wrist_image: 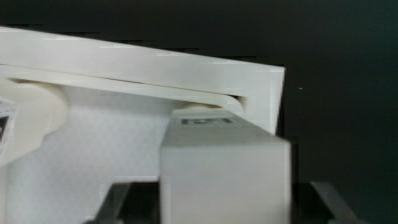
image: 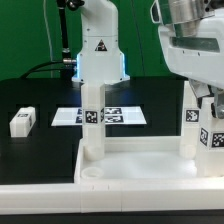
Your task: Assemble desk
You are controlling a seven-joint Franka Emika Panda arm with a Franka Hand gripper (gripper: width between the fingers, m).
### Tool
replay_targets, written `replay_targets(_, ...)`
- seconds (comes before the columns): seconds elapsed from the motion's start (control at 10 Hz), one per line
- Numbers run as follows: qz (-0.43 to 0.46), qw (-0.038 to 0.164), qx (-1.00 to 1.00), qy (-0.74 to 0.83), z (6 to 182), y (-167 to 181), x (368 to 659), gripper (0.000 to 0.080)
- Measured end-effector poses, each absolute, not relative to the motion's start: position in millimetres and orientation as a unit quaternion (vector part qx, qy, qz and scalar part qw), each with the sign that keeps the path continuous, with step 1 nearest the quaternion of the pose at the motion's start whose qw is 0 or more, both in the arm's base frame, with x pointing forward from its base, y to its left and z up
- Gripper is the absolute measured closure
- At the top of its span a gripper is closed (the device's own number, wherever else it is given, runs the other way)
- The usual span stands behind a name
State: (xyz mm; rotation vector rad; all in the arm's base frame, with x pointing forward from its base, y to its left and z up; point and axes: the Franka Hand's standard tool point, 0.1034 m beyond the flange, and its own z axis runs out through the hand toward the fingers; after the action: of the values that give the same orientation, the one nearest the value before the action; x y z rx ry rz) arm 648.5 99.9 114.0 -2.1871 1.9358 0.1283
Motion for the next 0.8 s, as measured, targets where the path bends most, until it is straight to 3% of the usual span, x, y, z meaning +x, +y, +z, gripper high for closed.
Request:
replay_targets(0.1,0.042,0.109,-0.751,0.649,113.9,100,649,0.0404)
replay_targets(0.2,0.039,0.108,-0.767,0.632,113.8,101,648,0.0404)
replay_targets(0.3,0.026,0.107,-0.842,0.528,113.1,108,647,0.0232)
replay_targets(0.4,0.021,0.109,-0.884,0.453,112.1,112,645,0.0232)
replay_targets(0.5,0.017,0.108,-0.898,0.426,111.9,112,645,0.0164)
replay_targets(0.8,0.006,0.108,-0.936,0.336,111.6,110,645,0.015)
